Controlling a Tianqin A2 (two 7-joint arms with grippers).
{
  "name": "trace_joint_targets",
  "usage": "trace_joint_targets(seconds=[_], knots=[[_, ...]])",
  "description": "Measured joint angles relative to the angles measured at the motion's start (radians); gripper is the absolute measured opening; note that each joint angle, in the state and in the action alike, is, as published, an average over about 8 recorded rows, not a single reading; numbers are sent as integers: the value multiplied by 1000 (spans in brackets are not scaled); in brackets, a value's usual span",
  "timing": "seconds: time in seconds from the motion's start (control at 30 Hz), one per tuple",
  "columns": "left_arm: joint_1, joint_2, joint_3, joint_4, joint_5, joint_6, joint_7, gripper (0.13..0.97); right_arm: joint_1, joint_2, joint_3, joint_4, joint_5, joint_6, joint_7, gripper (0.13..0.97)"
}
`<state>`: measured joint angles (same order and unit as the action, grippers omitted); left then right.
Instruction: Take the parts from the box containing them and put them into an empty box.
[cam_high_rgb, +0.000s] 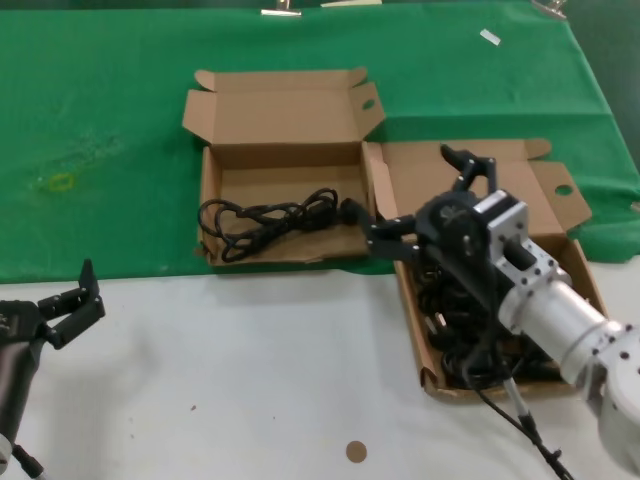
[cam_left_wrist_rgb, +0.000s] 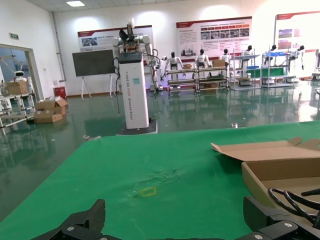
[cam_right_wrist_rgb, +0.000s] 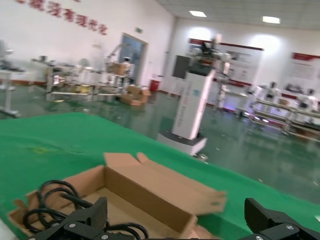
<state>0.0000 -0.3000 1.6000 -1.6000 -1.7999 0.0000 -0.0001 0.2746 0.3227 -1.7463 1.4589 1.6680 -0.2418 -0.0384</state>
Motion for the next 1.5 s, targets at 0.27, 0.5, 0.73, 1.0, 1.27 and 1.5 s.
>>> trace_joint_targets(seconds=[0.27,0.5,0.73,1.0,1.27,1.5], knots=[[0,0,0,0,0,0,0,963,-114,-9,61,59,55,101,16,966],[0,0,0,0,0,0,0,966,-208,-17,111,107,100,183,29,966],[0,0,0,0,0,0,0,966,-238,-20,127,122,114,209,33,966],[0,0,0,0,0,0,0,966,-238,-20,127,123,115,210,33,966],[0,0,0,0,0,0,0,966,-238,-20,127,123,115,210,33,966],[0,0,0,0,0,0,0,966,-238,-20,127,123,115,210,33,966]])
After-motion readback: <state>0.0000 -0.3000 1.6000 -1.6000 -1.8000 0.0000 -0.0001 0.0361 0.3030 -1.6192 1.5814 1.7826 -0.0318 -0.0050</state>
